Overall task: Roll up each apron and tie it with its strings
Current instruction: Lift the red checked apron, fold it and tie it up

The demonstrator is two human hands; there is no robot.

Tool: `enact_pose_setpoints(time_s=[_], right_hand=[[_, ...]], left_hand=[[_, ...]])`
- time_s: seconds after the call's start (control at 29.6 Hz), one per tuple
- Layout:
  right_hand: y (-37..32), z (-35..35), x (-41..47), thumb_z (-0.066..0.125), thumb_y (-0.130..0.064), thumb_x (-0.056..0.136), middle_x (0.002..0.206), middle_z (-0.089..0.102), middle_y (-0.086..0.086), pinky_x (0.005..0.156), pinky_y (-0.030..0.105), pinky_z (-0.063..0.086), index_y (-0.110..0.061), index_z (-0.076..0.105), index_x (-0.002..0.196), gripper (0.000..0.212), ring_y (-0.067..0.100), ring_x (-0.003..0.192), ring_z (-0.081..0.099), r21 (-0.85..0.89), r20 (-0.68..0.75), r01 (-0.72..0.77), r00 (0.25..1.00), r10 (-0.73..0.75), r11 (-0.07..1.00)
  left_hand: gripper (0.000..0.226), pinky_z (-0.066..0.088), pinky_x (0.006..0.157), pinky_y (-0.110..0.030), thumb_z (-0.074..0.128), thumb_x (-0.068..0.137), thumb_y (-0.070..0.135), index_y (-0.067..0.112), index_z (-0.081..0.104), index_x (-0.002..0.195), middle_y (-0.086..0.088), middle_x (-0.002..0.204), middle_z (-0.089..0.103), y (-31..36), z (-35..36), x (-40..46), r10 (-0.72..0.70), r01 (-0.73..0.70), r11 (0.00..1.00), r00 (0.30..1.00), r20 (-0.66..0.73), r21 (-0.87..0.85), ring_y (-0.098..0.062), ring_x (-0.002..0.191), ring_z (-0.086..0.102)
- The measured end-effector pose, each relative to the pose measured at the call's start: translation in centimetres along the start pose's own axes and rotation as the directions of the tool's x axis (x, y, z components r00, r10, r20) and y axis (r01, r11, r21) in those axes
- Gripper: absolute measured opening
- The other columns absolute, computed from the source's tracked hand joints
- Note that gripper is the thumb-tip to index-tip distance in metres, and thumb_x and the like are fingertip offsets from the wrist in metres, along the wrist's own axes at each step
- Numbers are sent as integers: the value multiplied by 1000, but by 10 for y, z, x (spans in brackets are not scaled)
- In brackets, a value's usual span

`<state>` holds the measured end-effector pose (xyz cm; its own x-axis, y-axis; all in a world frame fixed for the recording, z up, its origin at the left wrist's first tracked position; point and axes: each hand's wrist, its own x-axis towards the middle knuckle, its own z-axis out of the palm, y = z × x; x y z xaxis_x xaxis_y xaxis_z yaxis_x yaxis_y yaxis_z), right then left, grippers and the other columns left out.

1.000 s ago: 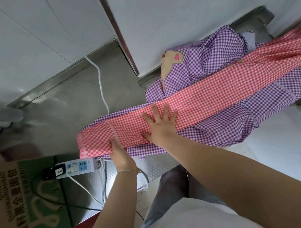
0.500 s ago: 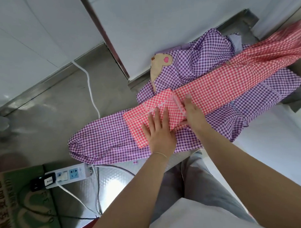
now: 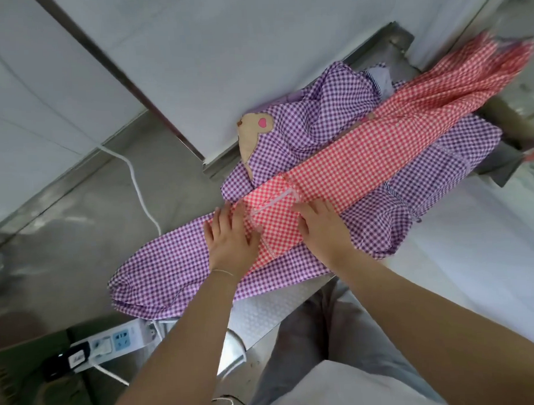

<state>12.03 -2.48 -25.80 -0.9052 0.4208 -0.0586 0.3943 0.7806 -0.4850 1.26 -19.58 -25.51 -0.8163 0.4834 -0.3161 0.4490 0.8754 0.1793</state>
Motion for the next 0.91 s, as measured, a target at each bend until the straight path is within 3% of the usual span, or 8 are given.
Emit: enact_pose_setpoints(time_s=[0.17,0.3,0.44,0.54,0.57,0.64,0.78,0.91], right_hand=[[-16,8,-8,45,-19,83,106,61,13,82,42,49,-11,68,108,34,30,98,51,-213,-164,205,956,-241,955],[-37,38,-30,62,-31,75,126,54,16,97,49,47,-6,52,130,62,36,118,51,-76,181,268,951,-251,960],[-40,49,-36,67,-47,72,133,51,19,105,57,39,-4,43,135,80,40,126,47,-113,215,222,957,-194,968],[-48,52,-35,66,-62,69,128,53,17,104,57,36,-8,44,132,87,39,121,50,-118,200,193,966,-167,974],[-49,56,-36,62,-65,70,128,53,17,105,57,33,-8,44,133,87,39,121,50,-116,168,195,970,-174,974],[-48,60,-36,53,-67,73,128,54,16,108,55,29,-8,45,133,85,38,122,50,-95,132,178,977,-165,979],[-47,54,-32,44,-62,75,125,60,4,110,49,29,-11,52,130,75,27,119,55,-11,39,96,995,-95,995],[-45,41,-27,42,-37,93,118,66,1,112,46,33,-16,61,124,42,19,111,59,325,-28,-73,996,86,943]], left_hand=[[73,19,116,-51,31,89,67,27,18,149,-7,149,32,-2,-18,20,56,-67,985,996,68,158,-31,137,31],[68,30,110,-47,40,91,62,25,24,146,-8,145,35,-2,-30,27,74,-87,984,993,90,155,-31,132,35],[66,34,105,-47,59,90,42,3,33,138,-21,140,35,-14,-47,21,-315,316,941,949,31,-117,-39,128,36],[52,48,95,-43,65,90,32,-3,49,126,-21,131,54,-22,-45,9,-497,607,401,773,394,-686,-32,113,56],[40,53,83,-41,61,93,28,-2,55,119,-19,122,60,-20,-44,2,-417,653,156,723,550,-741,-30,102,61],[26,57,64,-36,56,96,21,-1,58,111,-16,109,63,-13,-45,-11,-279,692,-37,686,672,-721,-25,88,63],[31,56,48,-27,58,94,12,-4,55,121,-13,95,67,-1,-58,-16,-254,674,30,719,646,-738,-24,80,64],[33,59,69,-33,53,97,29,6,58,121,-10,100,72,34,-84,-16,-71,525,230,849,524,-819,-24,85,71]])
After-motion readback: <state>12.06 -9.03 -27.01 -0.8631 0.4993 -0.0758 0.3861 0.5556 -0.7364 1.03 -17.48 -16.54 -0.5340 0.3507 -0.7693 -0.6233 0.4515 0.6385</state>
